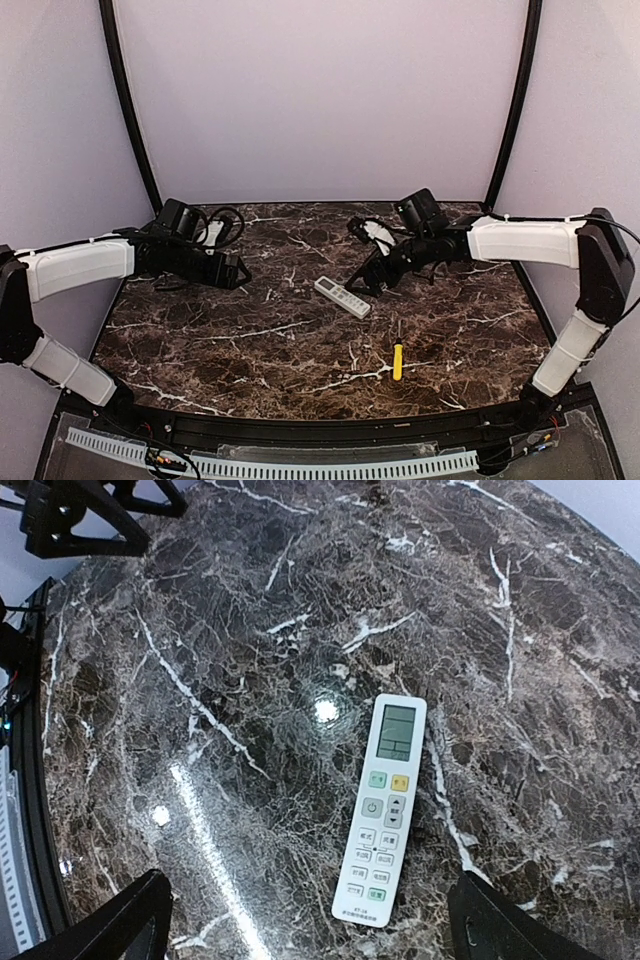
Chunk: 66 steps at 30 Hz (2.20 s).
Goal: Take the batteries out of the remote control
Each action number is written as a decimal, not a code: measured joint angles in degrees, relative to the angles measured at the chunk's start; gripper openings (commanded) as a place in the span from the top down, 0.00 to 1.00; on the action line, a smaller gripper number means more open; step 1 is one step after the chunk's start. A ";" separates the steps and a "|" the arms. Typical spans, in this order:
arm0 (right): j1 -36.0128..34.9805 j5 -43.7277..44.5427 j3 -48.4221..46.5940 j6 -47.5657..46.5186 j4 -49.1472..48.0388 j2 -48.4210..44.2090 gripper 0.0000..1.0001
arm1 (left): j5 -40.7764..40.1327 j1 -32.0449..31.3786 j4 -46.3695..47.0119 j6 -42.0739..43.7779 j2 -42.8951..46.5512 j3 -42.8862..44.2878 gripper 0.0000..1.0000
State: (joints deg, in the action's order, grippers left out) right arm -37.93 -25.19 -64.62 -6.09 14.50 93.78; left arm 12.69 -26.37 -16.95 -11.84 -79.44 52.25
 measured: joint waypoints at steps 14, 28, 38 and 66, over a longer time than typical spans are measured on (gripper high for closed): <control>-5.66 9.97 -1.86 -1.05 2.27 10.40 0.19 | 1.88 -0.07 3.10 -0.02 0.04 -0.59 0.14; -6.32 14.93 -2.36 -2.45 2.34 15.37 0.35 | 3.06 -0.07 4.04 -0.42 0.07 -1.05 0.15; -6.56 17.16 -2.95 -2.91 2.36 16.76 0.69 | 3.98 -0.07 4.92 -0.59 0.04 -1.05 0.15; 1.66 -18.38 -8.24 -0.35 7.82 6.12 0.91 | 30.51 -0.15 25.18 4.57 -0.35 -1.03 0.15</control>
State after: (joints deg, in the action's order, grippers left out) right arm -36.27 -43.57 -72.86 -6.44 22.33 99.90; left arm 43.20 -26.52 8.23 -7.27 -79.79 51.22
